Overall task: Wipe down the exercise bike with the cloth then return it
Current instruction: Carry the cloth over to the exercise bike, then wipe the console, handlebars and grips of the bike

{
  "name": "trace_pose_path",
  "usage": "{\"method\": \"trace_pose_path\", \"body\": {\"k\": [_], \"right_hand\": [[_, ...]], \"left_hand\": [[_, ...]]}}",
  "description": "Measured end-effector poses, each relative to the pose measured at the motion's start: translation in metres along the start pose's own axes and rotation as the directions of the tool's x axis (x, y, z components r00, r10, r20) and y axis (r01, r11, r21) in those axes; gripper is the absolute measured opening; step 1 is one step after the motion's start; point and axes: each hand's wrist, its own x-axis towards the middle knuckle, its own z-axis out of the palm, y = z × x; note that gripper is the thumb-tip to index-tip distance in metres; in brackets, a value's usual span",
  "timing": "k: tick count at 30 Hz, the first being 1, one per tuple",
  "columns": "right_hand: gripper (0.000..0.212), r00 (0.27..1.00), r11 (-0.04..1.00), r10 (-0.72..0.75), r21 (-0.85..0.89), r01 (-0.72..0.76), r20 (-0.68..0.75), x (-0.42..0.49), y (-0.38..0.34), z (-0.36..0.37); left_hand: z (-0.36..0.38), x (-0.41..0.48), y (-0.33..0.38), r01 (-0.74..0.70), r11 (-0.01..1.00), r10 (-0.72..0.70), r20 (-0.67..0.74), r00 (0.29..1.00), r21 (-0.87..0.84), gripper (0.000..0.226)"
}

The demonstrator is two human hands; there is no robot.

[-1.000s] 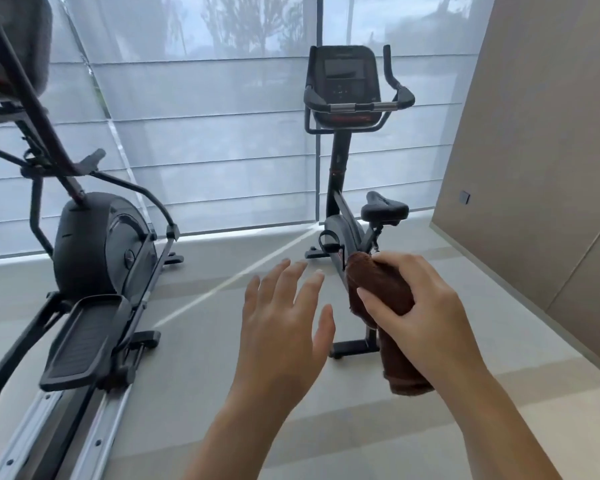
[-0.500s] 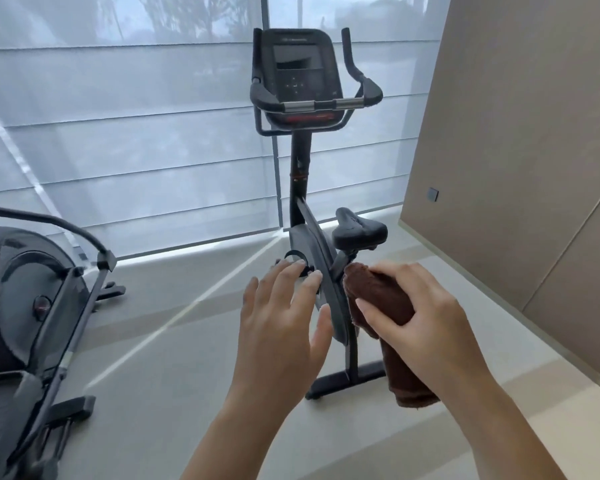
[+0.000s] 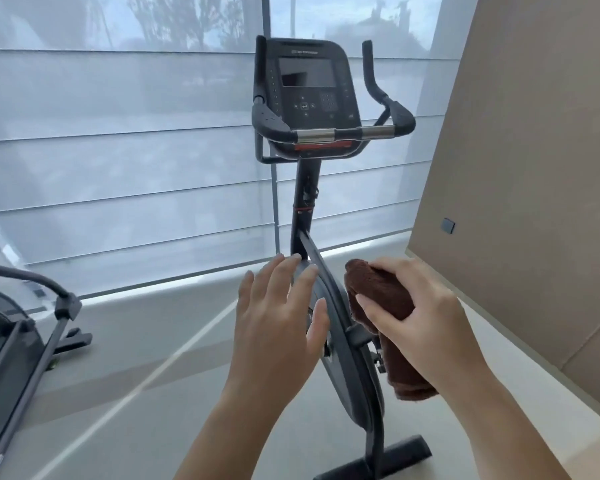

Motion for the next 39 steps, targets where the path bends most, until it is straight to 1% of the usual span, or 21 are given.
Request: {"method": "trace_pose_path", "body": {"k": [2,3,7,11,18,24,26,28,30,33,36,39], "right_hand": [[0.034,1.000,1.000,-0.005,-0.001,0.005,0.024,0.021,0.005,0.020],[0.034,0.999,1.000,-0.004,-0.002,0.004,0.031,0.020,0.008,0.020],[0.033,0.999,1.000,0.006,0.018,-0.007,0.032,0.026,0.016,0.025],[0.034,0.999,0.999,-0.028,0.026,0.028,0.029,0.086,0.021,0.069],[0.037,0.997,0.996,-0.075,0.043,0.075,-0.011,0.194,0.045,0.139],[0.038,0.988,0.988,-0.128,0.071,0.134,-0.080,0.289,0.065,0.172],[0.036,0.980,0.984,-0.163,0.050,0.170,-0.112,0.320,0.068,0.177],[0.038,0.968,0.977,-0.211,0.000,0.213,-0.132,0.347,0.067,0.184],[0.038,0.958,0.968,-0.251,-0.047,0.247,-0.139,0.370,0.066,0.191],[0.038,0.948,0.958,-0.288,-0.055,0.283,-0.134,0.402,0.063,0.201],[0.035,0.944,0.953,-0.299,-0.103,0.286,-0.138,0.437,0.065,0.210],[0.034,0.945,0.953,-0.290,-0.133,0.272,-0.152,0.472,0.068,0.220]], "left_hand": [[0.012,0.020,-0.023,0.045,0.999,-0.045,-0.002,0.999,-0.005,0.034],[0.013,0.020,-0.022,0.060,0.998,-0.060,0.002,0.998,-0.016,0.034],[0.015,0.022,-0.027,0.065,0.997,-0.065,0.001,0.998,-0.051,0.036],[0.038,0.063,-0.077,0.092,0.995,-0.093,-0.016,0.996,-0.042,0.037],[0.095,0.146,-0.150,0.027,0.999,-0.026,-0.039,0.999,0.022,0.036],[0.137,0.234,-0.197,-0.034,0.999,0.035,-0.033,0.999,0.036,0.033],[0.146,0.260,-0.211,-0.054,0.998,0.057,-0.055,0.997,0.045,0.036],[0.155,0.283,-0.225,-0.063,0.997,0.067,-0.075,0.995,0.046,0.034],[0.161,0.303,-0.240,-0.055,0.998,0.058,-0.085,0.995,0.034,0.035],[0.169,0.336,-0.265,-0.054,0.999,0.054,-0.110,0.992,0.004,0.036],[0.180,0.370,-0.293,-0.082,0.996,0.077,-0.130,0.989,-0.030,0.041],[0.195,0.404,-0.321,-0.100,0.993,0.090,-0.141,0.986,-0.068,0.037]]}}
